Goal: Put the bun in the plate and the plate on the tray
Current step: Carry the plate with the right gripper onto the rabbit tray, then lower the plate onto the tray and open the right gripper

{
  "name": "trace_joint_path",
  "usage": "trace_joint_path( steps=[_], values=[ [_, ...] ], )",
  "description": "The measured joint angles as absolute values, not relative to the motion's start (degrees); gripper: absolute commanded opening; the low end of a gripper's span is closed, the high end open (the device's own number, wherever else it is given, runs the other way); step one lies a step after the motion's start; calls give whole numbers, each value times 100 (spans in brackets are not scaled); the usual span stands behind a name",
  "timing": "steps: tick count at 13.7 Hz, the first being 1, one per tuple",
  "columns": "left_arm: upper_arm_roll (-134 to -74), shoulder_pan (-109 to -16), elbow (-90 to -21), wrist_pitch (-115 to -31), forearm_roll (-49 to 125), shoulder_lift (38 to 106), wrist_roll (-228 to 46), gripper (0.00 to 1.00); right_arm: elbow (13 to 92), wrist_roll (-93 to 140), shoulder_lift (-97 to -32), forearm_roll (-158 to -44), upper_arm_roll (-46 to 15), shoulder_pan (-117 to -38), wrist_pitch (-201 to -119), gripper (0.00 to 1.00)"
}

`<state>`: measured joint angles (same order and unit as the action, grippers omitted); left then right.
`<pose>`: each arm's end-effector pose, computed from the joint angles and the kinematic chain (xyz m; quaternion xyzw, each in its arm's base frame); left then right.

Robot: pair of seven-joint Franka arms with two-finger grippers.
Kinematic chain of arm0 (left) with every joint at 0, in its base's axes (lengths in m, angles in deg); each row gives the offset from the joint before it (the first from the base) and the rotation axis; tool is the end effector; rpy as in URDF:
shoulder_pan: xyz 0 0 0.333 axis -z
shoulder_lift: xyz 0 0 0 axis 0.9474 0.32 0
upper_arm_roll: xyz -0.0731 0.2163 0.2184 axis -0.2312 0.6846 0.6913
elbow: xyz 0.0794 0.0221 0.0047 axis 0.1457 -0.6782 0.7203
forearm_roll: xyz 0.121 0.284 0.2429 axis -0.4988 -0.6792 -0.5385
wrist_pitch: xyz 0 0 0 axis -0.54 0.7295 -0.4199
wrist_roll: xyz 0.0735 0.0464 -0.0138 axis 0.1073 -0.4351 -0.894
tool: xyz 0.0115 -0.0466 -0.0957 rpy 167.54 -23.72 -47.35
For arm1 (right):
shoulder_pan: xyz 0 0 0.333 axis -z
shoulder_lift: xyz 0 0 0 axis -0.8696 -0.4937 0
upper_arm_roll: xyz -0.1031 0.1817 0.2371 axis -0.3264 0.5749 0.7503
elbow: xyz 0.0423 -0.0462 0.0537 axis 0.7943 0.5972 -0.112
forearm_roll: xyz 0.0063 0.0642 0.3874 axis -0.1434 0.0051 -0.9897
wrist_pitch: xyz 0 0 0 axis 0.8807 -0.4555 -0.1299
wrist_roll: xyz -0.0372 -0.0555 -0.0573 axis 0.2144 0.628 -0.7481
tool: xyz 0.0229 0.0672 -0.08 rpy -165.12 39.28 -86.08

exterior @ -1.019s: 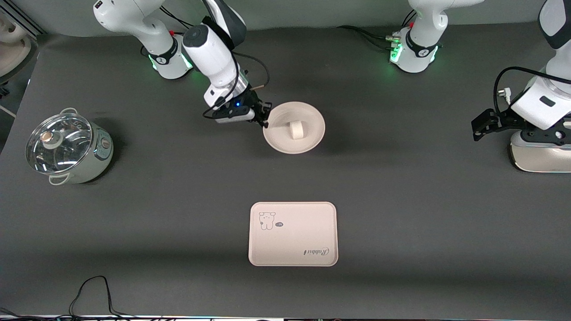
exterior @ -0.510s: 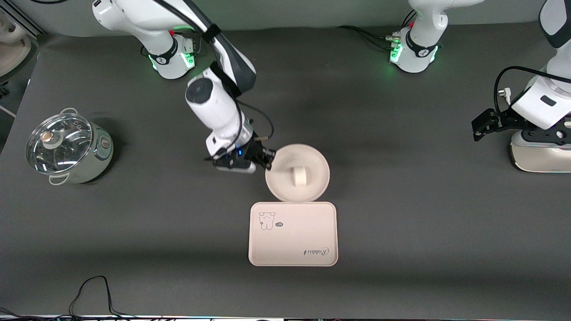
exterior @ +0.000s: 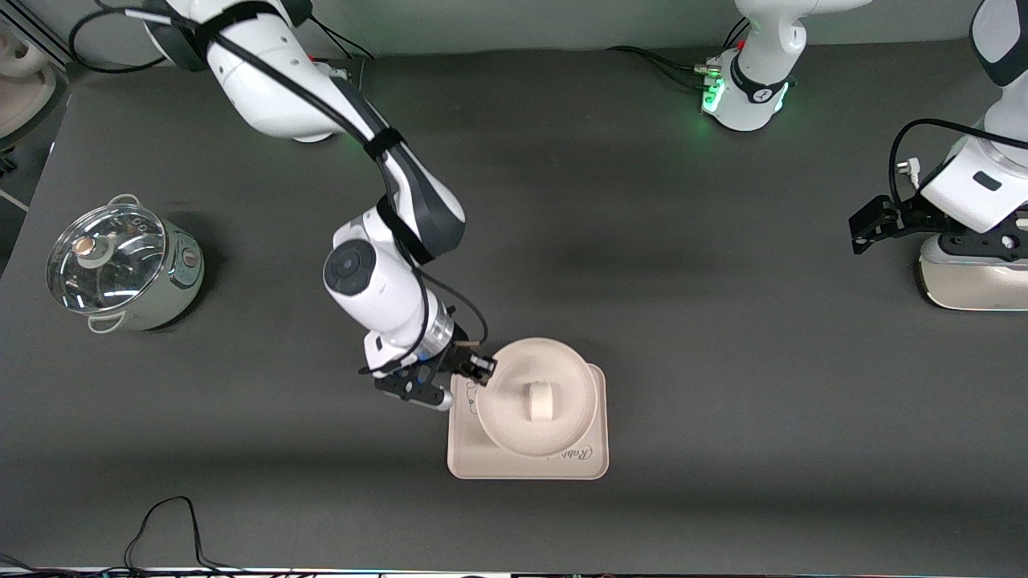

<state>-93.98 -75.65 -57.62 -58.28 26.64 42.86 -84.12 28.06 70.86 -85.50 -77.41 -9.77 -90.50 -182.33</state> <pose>0.5494 -0.0390 0.5806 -0.9983 0.0415 -0.0349 0.0223 0.6699 0.3897 0.3214 -0.9655 0.1757 -0.0806 0.1744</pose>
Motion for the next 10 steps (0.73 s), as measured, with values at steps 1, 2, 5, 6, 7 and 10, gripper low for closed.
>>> trace_joint_path(
  steps=[1, 2, 5, 6, 7, 10],
  values=[
    [-9399, -7565, -5761, -5828, 2664, 4286, -8412, 100, 2635, 7086, -8738, -7741, -977, -9024, -18232, 0],
    [-9399, -7565, -5761, -5828, 2664, 4286, -8412, 100, 2532, 7086, -8896, -7741, -977, -9014, -18234, 0],
    [-9399, -7565, -5759, -5828, 2664, 4286, -8412, 100, 2435, 7086, -9355, -7741, -958, -9015, -18541, 0],
    [-9399, -7565, -5758, -5828, 2664, 4286, -8412, 100, 2425, 7086, -9512, -7741, -951, -9016, -18656, 0],
    [-9399, -7565, -5758, -5828, 2664, 4286, -8412, 100, 2420, 7086, -9652, -7741, -946, -9017, -18758, 0],
    [-9399, -7565, -5756, -5828, 2664, 4286, -8412, 100, 2408, 7086, -9920, -7741, -939, -9029, -18973, 0]
  ],
)
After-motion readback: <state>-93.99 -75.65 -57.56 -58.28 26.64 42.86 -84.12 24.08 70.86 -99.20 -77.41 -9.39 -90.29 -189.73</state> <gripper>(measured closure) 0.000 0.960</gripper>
